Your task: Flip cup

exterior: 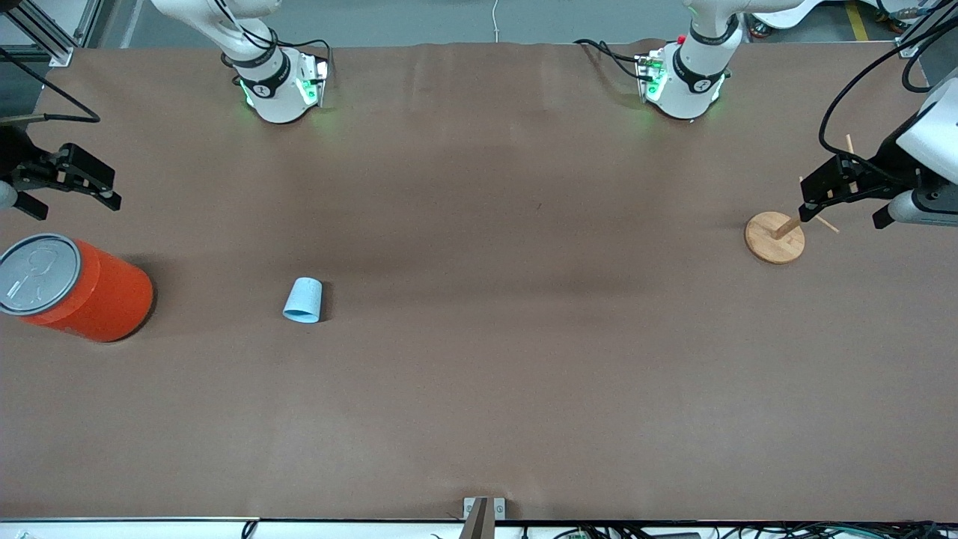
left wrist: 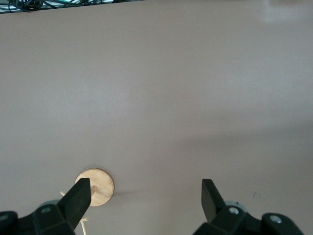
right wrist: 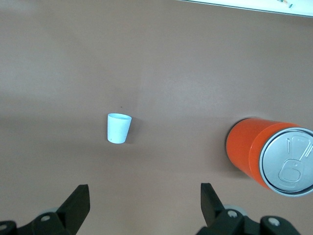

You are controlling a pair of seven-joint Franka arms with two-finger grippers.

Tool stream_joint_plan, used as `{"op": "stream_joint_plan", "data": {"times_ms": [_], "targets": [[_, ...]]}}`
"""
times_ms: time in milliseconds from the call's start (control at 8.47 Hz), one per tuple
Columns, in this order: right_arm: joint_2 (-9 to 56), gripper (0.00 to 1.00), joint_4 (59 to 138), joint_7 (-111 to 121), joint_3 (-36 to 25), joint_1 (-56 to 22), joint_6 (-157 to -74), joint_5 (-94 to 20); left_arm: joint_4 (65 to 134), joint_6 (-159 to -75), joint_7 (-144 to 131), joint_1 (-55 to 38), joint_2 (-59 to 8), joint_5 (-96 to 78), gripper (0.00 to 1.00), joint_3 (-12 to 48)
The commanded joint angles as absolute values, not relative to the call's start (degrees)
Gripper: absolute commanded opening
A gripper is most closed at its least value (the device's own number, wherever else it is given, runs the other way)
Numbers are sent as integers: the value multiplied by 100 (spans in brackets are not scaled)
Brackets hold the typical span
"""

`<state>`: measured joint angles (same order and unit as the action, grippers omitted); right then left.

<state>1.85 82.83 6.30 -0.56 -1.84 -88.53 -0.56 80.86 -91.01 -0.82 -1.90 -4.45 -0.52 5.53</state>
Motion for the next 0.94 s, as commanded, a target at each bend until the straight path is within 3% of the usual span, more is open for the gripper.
{"op": "stream_joint_plan", "data": {"times_ms": [0,826], "targets": [[220,100,8183,668,-97,-202,-8780,-114,7980,-9053,0,-176,-405,9,100,571],[290,100,8209,686,-105,-193,-8780,-44,7980,-9062,-18,-185,-448,44,100,571]]}}
